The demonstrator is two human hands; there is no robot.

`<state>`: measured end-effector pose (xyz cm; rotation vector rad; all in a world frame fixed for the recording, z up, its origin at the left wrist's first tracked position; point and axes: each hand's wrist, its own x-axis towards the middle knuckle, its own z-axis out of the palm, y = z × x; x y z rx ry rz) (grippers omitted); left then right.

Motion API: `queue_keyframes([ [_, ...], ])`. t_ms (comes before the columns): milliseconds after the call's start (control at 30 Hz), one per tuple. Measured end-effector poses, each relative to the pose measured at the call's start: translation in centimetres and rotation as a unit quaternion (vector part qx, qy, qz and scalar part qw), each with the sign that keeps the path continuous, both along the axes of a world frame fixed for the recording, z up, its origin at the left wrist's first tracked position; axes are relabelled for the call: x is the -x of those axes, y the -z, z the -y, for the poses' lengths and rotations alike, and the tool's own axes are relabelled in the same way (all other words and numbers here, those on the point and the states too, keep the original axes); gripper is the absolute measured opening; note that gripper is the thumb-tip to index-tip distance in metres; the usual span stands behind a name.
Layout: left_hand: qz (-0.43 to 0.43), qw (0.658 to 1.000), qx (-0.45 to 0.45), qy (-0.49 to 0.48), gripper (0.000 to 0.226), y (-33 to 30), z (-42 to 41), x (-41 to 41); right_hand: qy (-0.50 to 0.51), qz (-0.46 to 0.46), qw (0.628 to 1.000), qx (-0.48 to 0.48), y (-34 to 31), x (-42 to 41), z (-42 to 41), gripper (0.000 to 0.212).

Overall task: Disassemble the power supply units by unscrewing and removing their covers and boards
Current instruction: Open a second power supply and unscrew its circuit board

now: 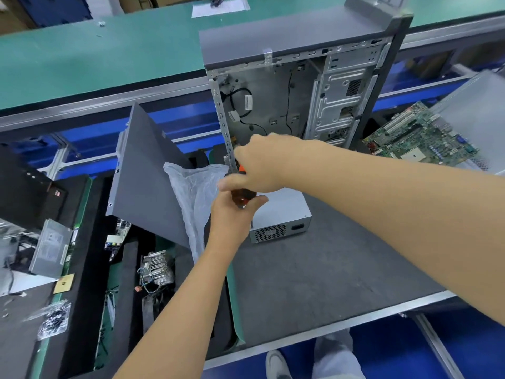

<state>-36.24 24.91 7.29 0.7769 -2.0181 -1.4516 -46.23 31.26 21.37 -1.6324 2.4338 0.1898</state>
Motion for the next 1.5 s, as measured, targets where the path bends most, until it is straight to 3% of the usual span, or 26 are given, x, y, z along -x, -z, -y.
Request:
queue_keyframes([
  [67, 0.005, 1.0, -0.013, -0.01, 0.034, 0.0, -0.5, 0.5, 0.009, -0.051, 0.999, 0.016, 0.0, -0.1, 0.4, 0.064],
  [167, -0.01, 1.0, -0.02, -0.017, 0.043, 0.2, -1.3, 0.7, 0.003, -0.063, 0.998, 0.0, 0.4, 0.2, 0.6, 0.049],
  [400, -0.042, 0.999, 0.017, 0.027, 0.026, 0.8, -1.6, -0.4, -0.056, 0.062, 0.997, 0.006, 1.4, 1.5, -0.1, 0.016],
  [467, -0.038, 0.999, 0.015, 0.019, 0.018, 0.6, -1.5, -0.6, -0.078, 0.055, 0.995, -0.006, 1.5, 1.2, 0.0, 0.017],
  [600, -0.03, 0.999, 0.001, -0.023, 0.03, 0.2, -1.1, -0.7, -0.101, 0.064, 0.993, -0.023, 1.1, 0.5, 0.1, 0.026],
  [700, -0.01, 0.999, -0.004, -0.041, 0.033, 0.0, -0.9, -0.1, -0.047, 0.075, 0.996, -0.018, 0.7, 0.1, 0.1, 0.05],
  [767, -0.01, 0.999, -0.005, -0.041, 0.038, -0.4, -1.0, 0.4, -0.007, 0.005, 1.0, 0.013, 0.5, -0.3, 0.1, 0.062],
  [867, -0.031, 0.999, -0.005, -0.036, 0.043, -0.4, -1.5, 0.6, -0.016, -0.064, 0.998, 0.024, 0.3, -0.5, 0.0, 0.049],
  [1000, -0.029, 0.999, 0.001, -0.021, 0.041, 0.0, -1.2, -0.5, -0.045, 0.013, 0.999, 0.004, 0.2, 0.0, -0.5, 0.02],
  [1067, -0.012, 1.0, 0.012, 0.008, 0.035, 0.1, -0.9, -1.0, -0.061, 0.039, 0.997, -0.003, 0.3, -0.2, -0.5, 0.022],
  [1200, -0.002, 0.999, 0.001, 0.032, 0.014, -0.1, -0.6, -1.5, -0.094, -0.005, 0.995, -0.03, 0.3, -0.7, -0.4, 0.034],
  [1367, 0.0, 0.999, -0.036, -0.015, 0.03, -0.5, -0.1, -1.1, -0.082, 0.076, 0.993, -0.036, -0.1, -0.7, -0.3, 0.034],
  [1433, 0.012, 0.999, -0.036, -0.037, 0.032, -0.5, -0.1, -0.8, -0.037, 0.04, 0.999, 0.002, 0.0, -0.9, -0.1, 0.052],
  [1500, 0.005, 0.998, -0.043, -0.041, 0.034, -0.5, -0.2, -0.4, -0.016, -0.044, 0.999, 0.024, 0.0, -1.2, 0.2, 0.052],
])
